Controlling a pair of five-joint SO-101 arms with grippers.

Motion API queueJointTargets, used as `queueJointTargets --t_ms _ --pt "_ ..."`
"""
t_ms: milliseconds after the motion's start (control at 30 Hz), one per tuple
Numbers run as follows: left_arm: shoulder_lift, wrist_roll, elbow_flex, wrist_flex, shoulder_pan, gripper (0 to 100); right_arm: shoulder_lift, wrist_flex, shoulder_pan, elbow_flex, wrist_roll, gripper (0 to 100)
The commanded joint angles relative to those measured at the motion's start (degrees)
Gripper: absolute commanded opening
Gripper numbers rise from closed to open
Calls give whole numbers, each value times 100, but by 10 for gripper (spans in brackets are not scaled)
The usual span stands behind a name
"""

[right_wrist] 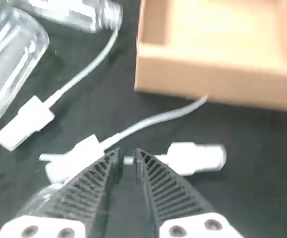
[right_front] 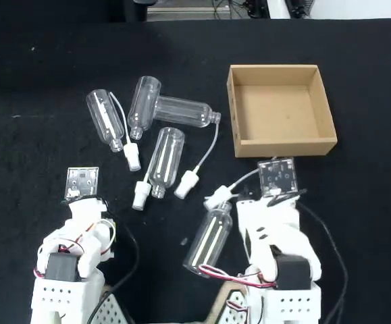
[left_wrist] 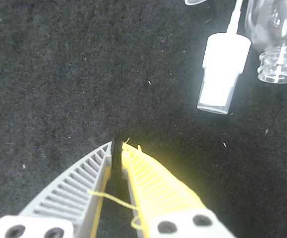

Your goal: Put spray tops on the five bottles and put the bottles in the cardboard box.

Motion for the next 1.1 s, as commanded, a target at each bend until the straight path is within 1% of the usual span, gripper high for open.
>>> queueJointTargets --t_ms 0,67,133,233,267,333,500,567,633,733,800,933,1067 --pt "-26 62 127 26 -66 30 -532 -404 -79 -778 624 19" --pt "-26 62 127 26 -66 30 -426 -378 -79 -1376 607 25" --pt "-26 62 127 26 -66 30 -171 -185 -70 -1982 633 65" --pt "-26 62 127 26 -66 30 743 123 -114 -2712 607 145" --pt "-26 62 127 26 -66 30 1174 158 -237 -2870 536 162" --pt "-26 62 127 26 -66 30 2123 255 -563 -3099 105 175" --pt "-26 62 127 26 -66 30 4110 633 -1749 -3433 -1389 178" --pt "-26 62 127 26 -66 30 4690 756 -2154 -3433 -1749 178" --pt "-26 62 127 26 -66 30 5182 765 -2382 -3442 -2022 178" --pt "-26 62 127 26 -66 30 5842 721 -2418 -3547 -2400 178" --pt "-26 62 127 26 -66 30 6176 765 -2418 -3644 -2505 201" --pt "-26 62 127 26 -66 30 6659 967 -2418 -3758 -2505 268" --pt "-26 62 127 26 -66 30 6993 985 -2418 -3705 -2505 289"
